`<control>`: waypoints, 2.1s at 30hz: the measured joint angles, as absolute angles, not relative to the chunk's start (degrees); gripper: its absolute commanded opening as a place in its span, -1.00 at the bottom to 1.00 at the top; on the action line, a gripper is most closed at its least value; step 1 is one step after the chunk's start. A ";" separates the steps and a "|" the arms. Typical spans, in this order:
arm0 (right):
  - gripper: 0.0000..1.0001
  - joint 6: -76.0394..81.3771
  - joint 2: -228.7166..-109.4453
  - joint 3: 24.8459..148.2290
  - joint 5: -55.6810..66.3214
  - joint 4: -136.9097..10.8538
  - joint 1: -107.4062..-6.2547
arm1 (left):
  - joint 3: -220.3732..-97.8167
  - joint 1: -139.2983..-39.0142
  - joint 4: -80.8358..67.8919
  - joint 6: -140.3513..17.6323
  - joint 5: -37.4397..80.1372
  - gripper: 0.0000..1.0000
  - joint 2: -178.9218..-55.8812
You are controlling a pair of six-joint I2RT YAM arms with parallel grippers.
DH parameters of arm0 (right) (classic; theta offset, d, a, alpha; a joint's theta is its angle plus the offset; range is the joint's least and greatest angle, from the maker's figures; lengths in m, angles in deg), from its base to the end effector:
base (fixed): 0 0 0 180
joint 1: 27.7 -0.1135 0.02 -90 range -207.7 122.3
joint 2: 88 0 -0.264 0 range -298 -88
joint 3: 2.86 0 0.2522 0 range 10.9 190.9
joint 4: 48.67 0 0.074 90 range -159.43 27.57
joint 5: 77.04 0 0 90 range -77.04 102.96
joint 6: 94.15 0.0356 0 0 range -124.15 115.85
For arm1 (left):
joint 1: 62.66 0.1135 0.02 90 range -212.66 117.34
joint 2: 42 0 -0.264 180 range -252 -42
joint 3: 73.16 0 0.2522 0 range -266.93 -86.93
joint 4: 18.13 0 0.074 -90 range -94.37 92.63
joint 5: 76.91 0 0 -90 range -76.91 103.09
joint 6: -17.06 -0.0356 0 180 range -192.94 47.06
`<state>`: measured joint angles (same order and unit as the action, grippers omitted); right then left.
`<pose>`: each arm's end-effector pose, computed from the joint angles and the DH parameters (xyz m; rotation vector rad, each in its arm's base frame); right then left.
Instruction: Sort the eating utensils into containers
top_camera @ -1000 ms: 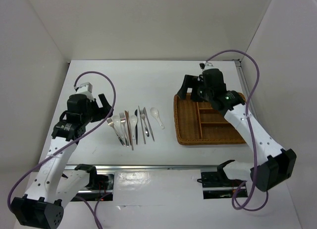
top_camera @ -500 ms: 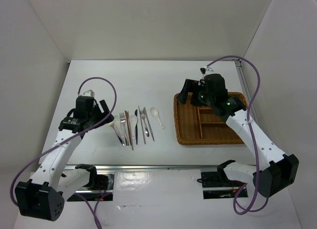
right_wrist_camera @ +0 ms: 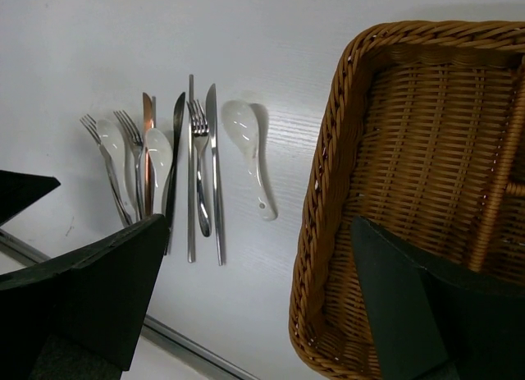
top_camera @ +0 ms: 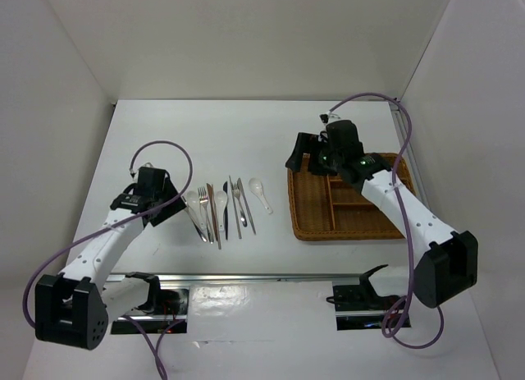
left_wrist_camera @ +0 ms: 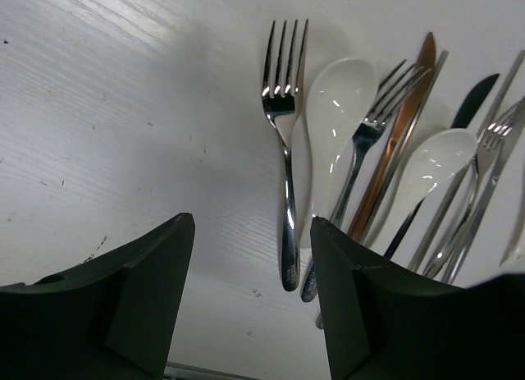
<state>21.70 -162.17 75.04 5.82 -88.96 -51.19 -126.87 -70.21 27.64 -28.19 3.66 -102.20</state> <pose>0.2619 0.1186 0.3188 -0.0245 2.2725 0.6061 0.2052 -0.0213 0.2278 -0.8553 2.3228 -0.1895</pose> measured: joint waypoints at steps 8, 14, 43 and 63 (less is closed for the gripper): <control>1.00 21.35 -165.25 75.17 5.21 -88.15 -51.19 | -126.87 -71.48 26.90 -27.23 0.60 0.38 -109.94; 1.00 20.39 -167.22 75.87 5.19 -88.13 -51.19 | -127.79 -72.70 26.05 -26.26 -0.74 0.33 -115.51; 1.00 18.47 -169.25 77.88 7.62 -88.65 -51.19 | -135.98 -77.09 25.70 -23.55 -3.86 0.06 -131.40; 1.00 18.47 -167.18 77.45 9.85 -89.20 -51.19 | -138.21 -79.76 28.58 -20.01 -6.59 -0.63 -133.02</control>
<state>18.47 -167.18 77.45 9.85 -89.20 -51.19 -138.21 -79.76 28.58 -20.01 -6.59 -133.02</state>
